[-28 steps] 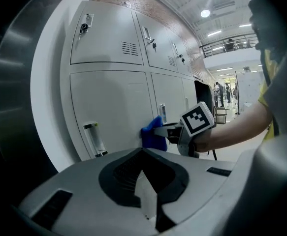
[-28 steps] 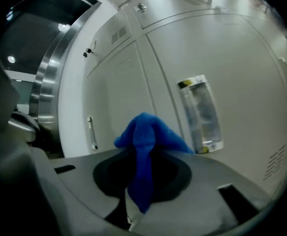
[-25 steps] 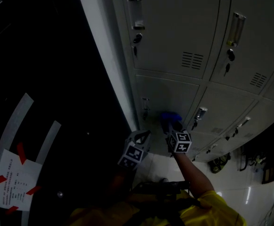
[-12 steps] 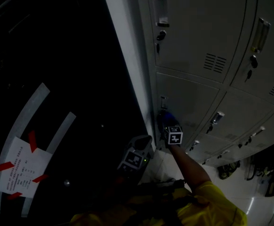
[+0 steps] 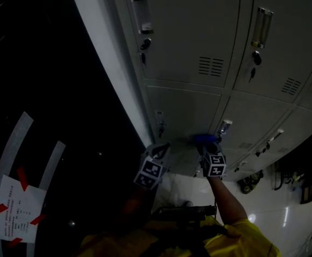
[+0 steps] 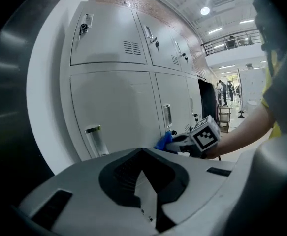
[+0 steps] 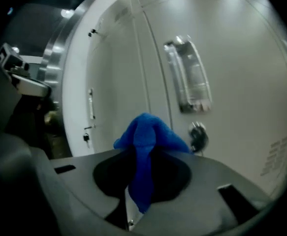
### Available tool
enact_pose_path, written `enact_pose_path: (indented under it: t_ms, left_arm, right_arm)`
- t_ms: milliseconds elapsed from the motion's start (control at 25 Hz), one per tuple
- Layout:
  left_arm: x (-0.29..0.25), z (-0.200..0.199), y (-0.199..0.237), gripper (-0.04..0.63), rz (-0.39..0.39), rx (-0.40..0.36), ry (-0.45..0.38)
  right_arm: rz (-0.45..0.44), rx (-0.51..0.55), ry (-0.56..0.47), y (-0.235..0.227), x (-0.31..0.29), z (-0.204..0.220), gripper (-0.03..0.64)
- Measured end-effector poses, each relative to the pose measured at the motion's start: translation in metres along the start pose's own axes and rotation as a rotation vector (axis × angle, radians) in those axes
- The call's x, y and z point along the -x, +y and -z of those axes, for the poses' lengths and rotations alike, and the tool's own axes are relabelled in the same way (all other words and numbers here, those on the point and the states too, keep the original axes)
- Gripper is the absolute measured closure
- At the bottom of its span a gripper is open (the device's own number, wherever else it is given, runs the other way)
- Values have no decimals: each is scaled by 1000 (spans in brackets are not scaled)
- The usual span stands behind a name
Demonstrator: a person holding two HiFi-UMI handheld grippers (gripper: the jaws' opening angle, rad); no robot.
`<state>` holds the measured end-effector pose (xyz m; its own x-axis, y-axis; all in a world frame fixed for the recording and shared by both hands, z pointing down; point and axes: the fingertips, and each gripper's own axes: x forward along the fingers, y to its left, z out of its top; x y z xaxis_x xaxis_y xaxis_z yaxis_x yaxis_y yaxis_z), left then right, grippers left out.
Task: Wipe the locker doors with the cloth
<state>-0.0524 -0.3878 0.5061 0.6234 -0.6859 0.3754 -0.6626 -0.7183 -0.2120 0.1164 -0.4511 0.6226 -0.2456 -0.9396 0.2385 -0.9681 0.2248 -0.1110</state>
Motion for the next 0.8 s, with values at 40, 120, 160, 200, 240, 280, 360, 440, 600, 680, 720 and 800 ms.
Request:
enact_pose_path:
  t_ms: [40, 120, 160, 200, 240, 280, 360, 440, 600, 680, 720, 800]
  left_arm:
    - [-7, 0, 1, 603, 3, 8, 10]
    - [-17, -4, 6, 603, -3, 18, 22]
    - [-17, -8, 8, 603, -10, 16, 20]
    - [-15, -13, 9, 603, -19, 12, 13]
    - [-9, -18, 10, 603, -27, 7, 1]
    - [-2, -24, 9, 603, -34, 2, -13]
    - [20, -34, 5, 603, -45, -14, -50]
    - [45, -43, 2, 603, -58, -24, -99]
    - [66, -35, 5, 603, -69, -20, -91]
    - [69, -26, 4, 603, -61, -16, -79]
    - [72, -22, 1, 603, -54, -12, -81]
    - [77, -17, -9, 603, -35, -14, -83]
  right_arm:
    - [-36, 35, -38, 15, 7, -22, 551]
    - [-104, 63, -106, 45, 21, -65, 551]
    - [-130, 53, -134, 57, 28, -86, 551]
    - [-153, 39, -159, 67, 36, -105, 551]
    - [-171, 33, -182, 77, 45, -123, 551]
    - [-184, 37, -202, 86, 58, -139, 551]
    - [-204, 59, -237, 105, 91, -164, 551]
    - [-206, 84, -268, 118, 126, -176, 551]
    - [-140, 135, -245, 118, 153, -170, 551]
    - [-111, 137, -216, 114, 156, -161, 551]
    - [-102, 140, -201, 113, 159, -156, 551]
    - [-79, 157, -178, 111, 167, -147, 551]
